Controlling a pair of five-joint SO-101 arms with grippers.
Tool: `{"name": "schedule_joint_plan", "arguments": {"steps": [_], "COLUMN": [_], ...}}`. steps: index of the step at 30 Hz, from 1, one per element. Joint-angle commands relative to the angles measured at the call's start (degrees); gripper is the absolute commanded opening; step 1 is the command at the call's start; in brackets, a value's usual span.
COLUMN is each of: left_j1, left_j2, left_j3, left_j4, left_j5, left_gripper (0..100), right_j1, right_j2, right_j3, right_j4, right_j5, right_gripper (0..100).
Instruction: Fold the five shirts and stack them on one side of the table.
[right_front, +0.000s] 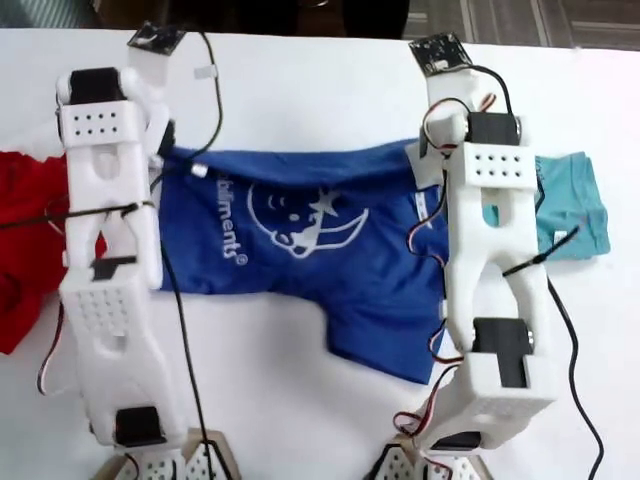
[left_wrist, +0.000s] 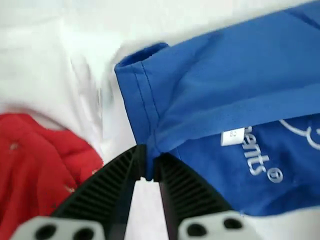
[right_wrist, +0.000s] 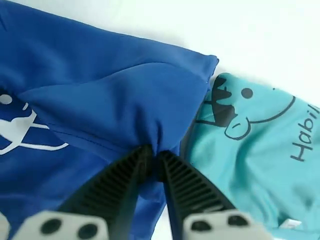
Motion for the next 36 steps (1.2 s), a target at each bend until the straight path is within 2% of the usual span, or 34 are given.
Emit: {"name": "schedule_joint_plan", "arguments": {"steps": [1,8,15,20,26,36], "left_j1": [-0.9,-0.9,-0.9,-1.2,-5.3,-7.3], "left_j2": [-10.9,-23.8,-34.5,-40.6,-40.4,-39.7], "left_j3": [9.7,29.7,52.9,64.7,72.0,74.1], "left_j4": [0.4,-6.4,-17.6,-23.8,-29.2,-28.9], "left_j5": [-0.4,-1.0,-1.1,-3.8,-3.8,-5.7], "left_gripper": [3,3,3,3,3,3], "right_j1": [-0.6,-0.6,-0.2,0.0,0.3,2.9], "right_j2": [-5.3,-11.6,-26.2,-34.0,-38.7,-45.6], "right_j3": [-2.4,4.7,27.3,38.2,45.0,46.2], "right_j4": [3.5,6.8,-2.1,-4.3,-4.3,-0.6], "right_j5": [-0.5,-0.1,1.5,2.1,2.8,2.9], "right_gripper": [2.2,2.2,2.2,2.2,2.2,2.1]}}
